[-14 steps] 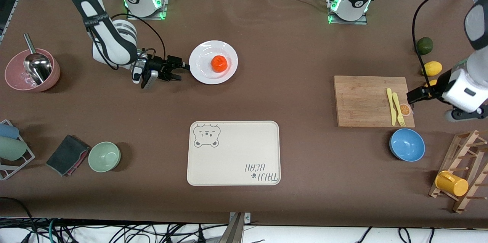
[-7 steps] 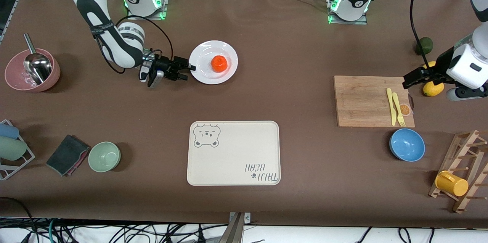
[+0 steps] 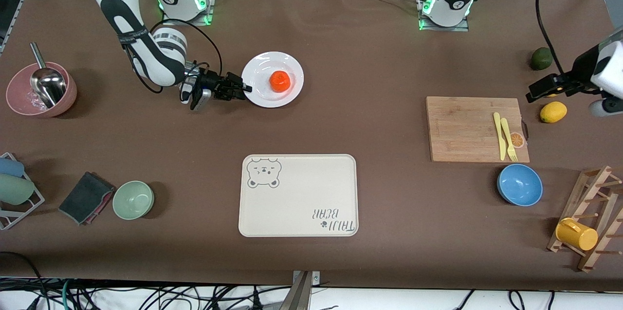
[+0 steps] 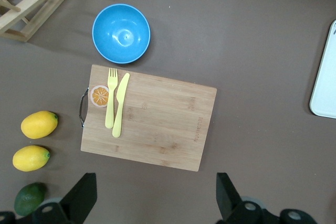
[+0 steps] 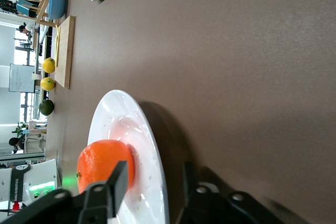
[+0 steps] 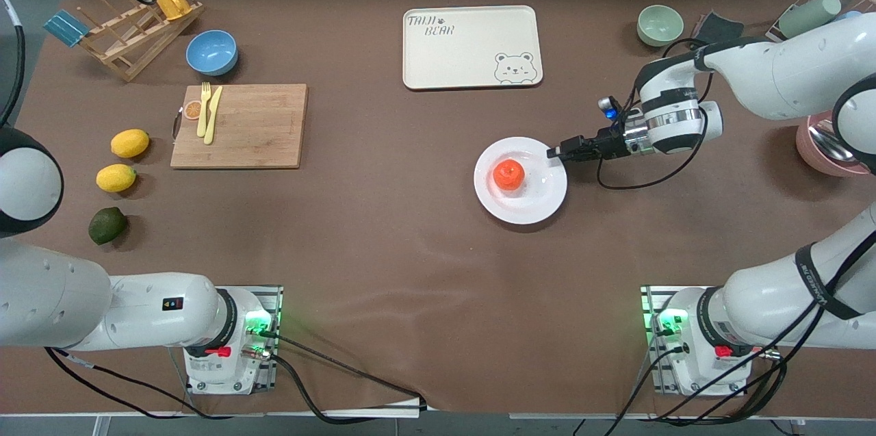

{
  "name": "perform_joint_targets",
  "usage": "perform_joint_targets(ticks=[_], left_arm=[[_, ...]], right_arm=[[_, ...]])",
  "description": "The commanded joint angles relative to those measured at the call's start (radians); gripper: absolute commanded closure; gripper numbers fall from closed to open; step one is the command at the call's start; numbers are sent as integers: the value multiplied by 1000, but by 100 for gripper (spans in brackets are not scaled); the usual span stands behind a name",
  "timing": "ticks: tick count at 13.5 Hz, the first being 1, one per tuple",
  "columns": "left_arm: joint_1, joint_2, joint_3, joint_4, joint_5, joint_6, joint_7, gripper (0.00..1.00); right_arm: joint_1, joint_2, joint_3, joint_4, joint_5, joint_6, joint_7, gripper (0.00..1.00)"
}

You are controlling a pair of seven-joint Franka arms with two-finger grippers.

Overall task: Place orange and plate with both arms
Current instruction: 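Grip the white plate rim with the right gripper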

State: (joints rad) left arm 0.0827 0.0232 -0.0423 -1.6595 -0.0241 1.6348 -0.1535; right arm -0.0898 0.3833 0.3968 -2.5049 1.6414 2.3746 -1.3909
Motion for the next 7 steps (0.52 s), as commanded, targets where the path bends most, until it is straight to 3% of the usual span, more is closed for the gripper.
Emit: perform_joint_targets(ticks=[1, 7], left_arm=[[-18, -6, 2, 10, 30, -47, 23, 0], [-52, -5, 12, 10, 38, -46, 100, 0]], right_arm=[[-7, -15, 31, -20, 60, 15, -37, 59], [-8, -3, 43, -29, 104, 22, -126, 70]])
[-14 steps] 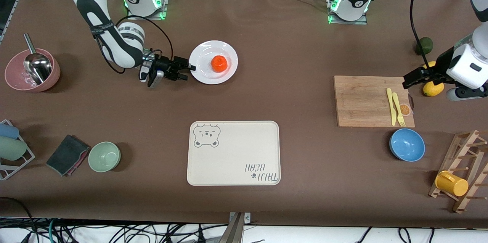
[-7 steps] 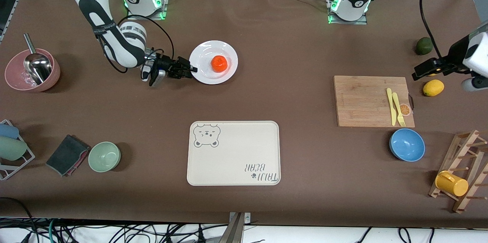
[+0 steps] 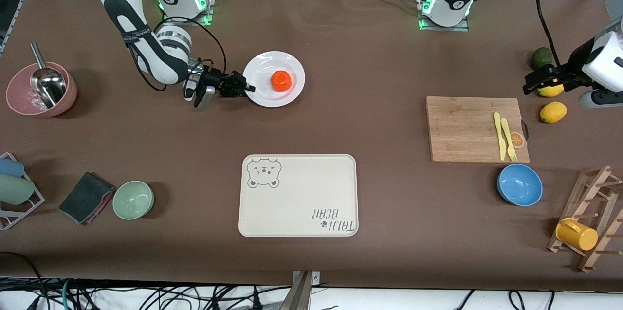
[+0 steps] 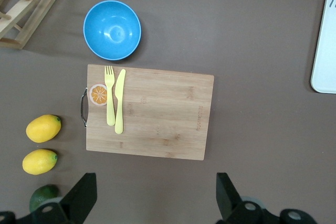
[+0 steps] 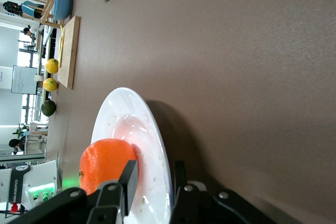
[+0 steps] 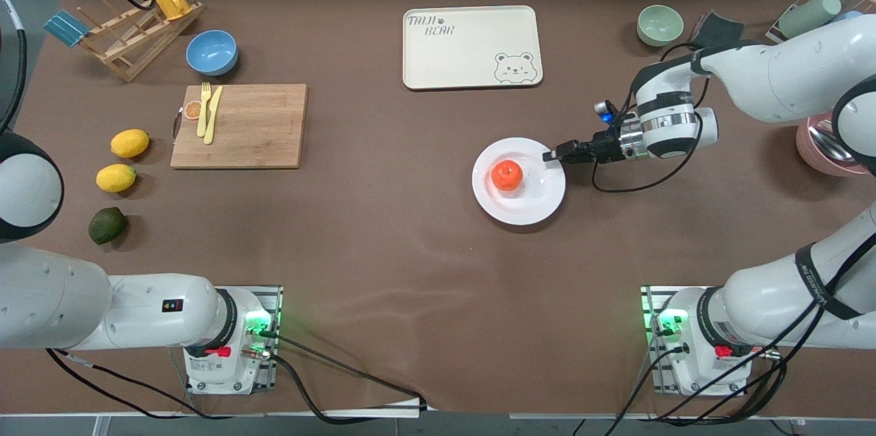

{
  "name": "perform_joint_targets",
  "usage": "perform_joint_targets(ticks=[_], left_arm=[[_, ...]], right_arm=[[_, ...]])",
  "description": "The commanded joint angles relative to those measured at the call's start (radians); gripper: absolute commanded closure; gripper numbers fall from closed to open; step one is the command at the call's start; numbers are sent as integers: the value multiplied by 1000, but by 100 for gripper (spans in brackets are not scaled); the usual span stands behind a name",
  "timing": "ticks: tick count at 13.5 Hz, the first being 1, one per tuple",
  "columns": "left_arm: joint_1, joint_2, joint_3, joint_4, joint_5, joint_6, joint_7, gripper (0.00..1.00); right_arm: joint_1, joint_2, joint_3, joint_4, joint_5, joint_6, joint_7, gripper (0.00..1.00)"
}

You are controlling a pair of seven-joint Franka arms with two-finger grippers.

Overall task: Place orange and plate with both arms
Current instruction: 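Grip the white plate rim with the right gripper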

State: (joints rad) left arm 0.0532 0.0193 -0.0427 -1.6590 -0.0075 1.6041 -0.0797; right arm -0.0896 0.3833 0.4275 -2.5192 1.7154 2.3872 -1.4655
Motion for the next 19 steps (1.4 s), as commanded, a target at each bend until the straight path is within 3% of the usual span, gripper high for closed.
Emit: perform_joint_targets(ticks=[1, 3, 7, 15, 19], left_arm=[[-36, 1, 27, 10, 21, -15, 26, 0], [-78, 5, 84, 18, 21, -15, 29, 0], [-81, 21, 79, 19, 23, -16, 32, 0], [-96, 27, 75, 19, 23, -29, 28, 0], [-105, 34, 73, 18, 24, -38, 26, 0]], right_arm=[[-7, 0, 11, -16, 30, 9, -59, 75], [-7, 2, 11, -20, 30, 15, -78, 82], [-9, 46, 10, -16, 84, 15, -165, 99], [-21, 42, 2, 10, 90, 0, -158, 100], [-25, 0, -7, 66, 92, -16, 12, 100]])
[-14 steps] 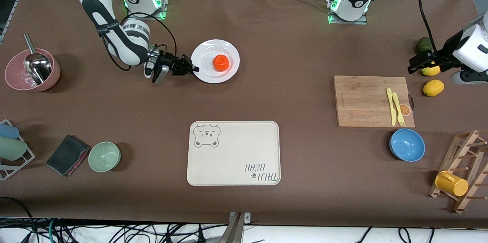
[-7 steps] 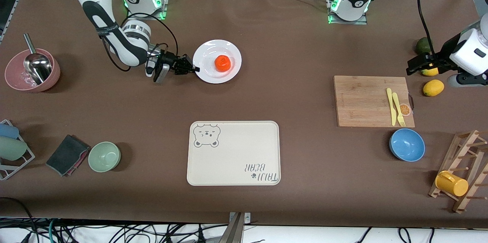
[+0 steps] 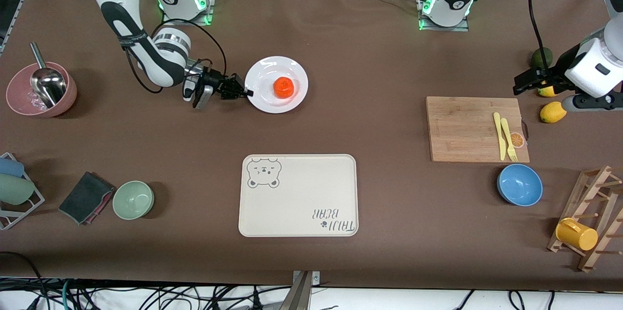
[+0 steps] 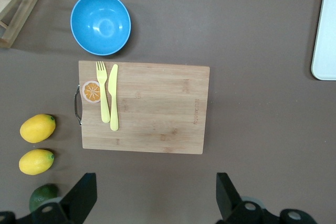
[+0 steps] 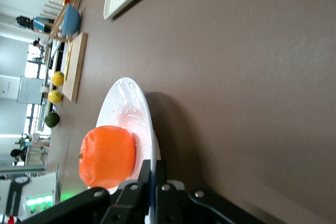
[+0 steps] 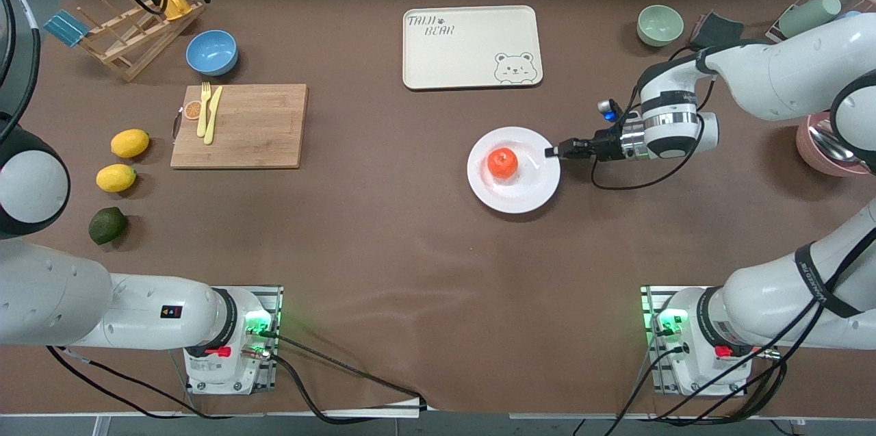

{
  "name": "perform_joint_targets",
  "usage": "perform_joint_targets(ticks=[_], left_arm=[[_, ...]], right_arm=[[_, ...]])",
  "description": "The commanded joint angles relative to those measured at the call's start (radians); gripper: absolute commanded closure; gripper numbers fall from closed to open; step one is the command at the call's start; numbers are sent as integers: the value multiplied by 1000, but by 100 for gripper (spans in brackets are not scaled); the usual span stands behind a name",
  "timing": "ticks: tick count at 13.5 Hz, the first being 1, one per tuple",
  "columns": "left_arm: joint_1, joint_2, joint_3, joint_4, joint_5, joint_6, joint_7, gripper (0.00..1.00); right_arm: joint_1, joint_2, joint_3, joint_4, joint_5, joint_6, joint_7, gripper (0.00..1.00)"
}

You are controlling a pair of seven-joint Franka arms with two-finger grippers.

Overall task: Place orange and plate with both arms
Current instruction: 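Slide the plate with the right gripper onto the bear placemat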

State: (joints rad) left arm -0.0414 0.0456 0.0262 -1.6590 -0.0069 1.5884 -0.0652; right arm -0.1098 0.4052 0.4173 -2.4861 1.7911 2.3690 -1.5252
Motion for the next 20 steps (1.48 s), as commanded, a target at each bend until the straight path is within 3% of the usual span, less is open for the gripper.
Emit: perform_joint_targets(ticks=[1, 4, 6, 14, 20], left_arm=[[-11, 10, 1, 18, 24, -22, 12, 0], [-11, 16, 0, 18, 24, -22, 12, 0], [-11, 16, -5, 18, 24, -22, 12, 0], [-11, 20, -9, 18, 24, -24, 12, 0], [-11, 22, -9, 18, 24, -24, 12, 0]], right_arm=[[-5, -25, 3, 58, 11, 2, 114, 100], [-7, -20, 5, 159, -2, 2, 242, 100], [-7, 19, 3, 261, -71, 6, 359, 100], [50, 414, 3, 818, -366, 102, 704, 100], [67, 515, 1, 930, -545, 153, 804, 100]])
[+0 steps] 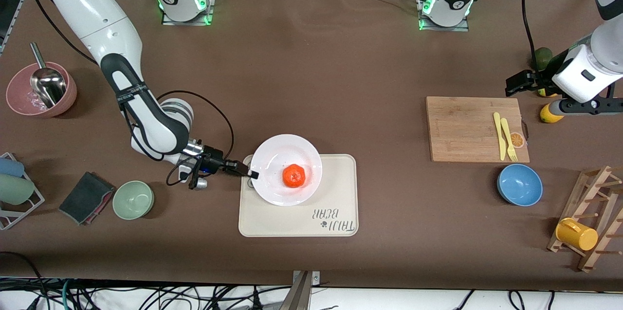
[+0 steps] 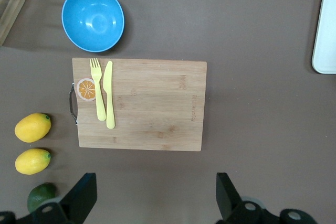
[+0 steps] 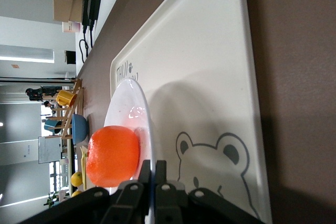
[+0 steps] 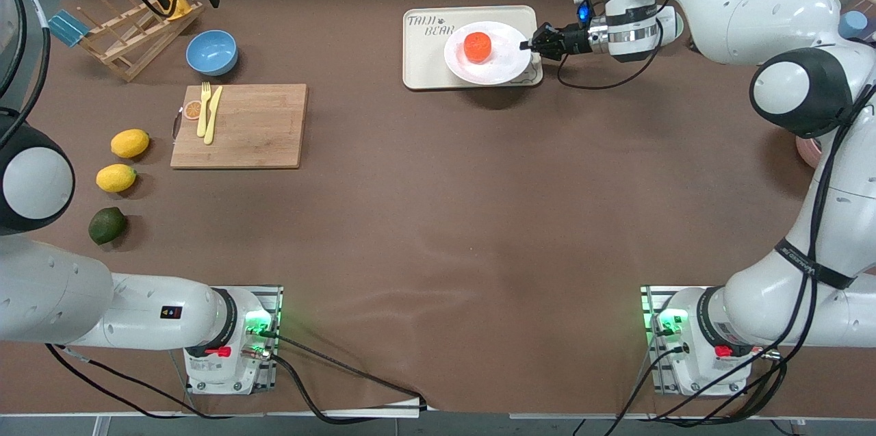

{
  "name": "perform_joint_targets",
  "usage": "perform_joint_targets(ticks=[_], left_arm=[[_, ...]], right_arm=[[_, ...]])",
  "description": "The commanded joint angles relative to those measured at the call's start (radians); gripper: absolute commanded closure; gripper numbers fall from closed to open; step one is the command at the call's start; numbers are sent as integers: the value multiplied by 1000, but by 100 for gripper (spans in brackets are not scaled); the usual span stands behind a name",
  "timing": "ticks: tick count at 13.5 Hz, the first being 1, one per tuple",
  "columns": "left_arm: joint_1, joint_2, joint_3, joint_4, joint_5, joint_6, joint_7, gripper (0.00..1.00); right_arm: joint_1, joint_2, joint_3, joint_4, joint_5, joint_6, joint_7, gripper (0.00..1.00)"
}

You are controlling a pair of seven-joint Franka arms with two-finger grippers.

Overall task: Place orange and plate with both arms
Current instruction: 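Slide the plate with the right gripper onto the bear placemat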

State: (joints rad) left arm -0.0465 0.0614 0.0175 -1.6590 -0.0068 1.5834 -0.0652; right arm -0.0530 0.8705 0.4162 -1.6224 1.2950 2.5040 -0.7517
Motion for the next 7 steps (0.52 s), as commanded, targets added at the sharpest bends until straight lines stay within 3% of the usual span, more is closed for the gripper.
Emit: perform_joint_targets(ticks=[1, 7], left_arm=[[-6, 6, -2, 18, 24, -19, 12, 0], [-6, 15, -5, 18, 24, -26, 10, 0]], right_arm=[[13, 71, 4, 90, -63, 28, 29, 100], [10, 73, -11, 98, -86, 35, 31, 98]])
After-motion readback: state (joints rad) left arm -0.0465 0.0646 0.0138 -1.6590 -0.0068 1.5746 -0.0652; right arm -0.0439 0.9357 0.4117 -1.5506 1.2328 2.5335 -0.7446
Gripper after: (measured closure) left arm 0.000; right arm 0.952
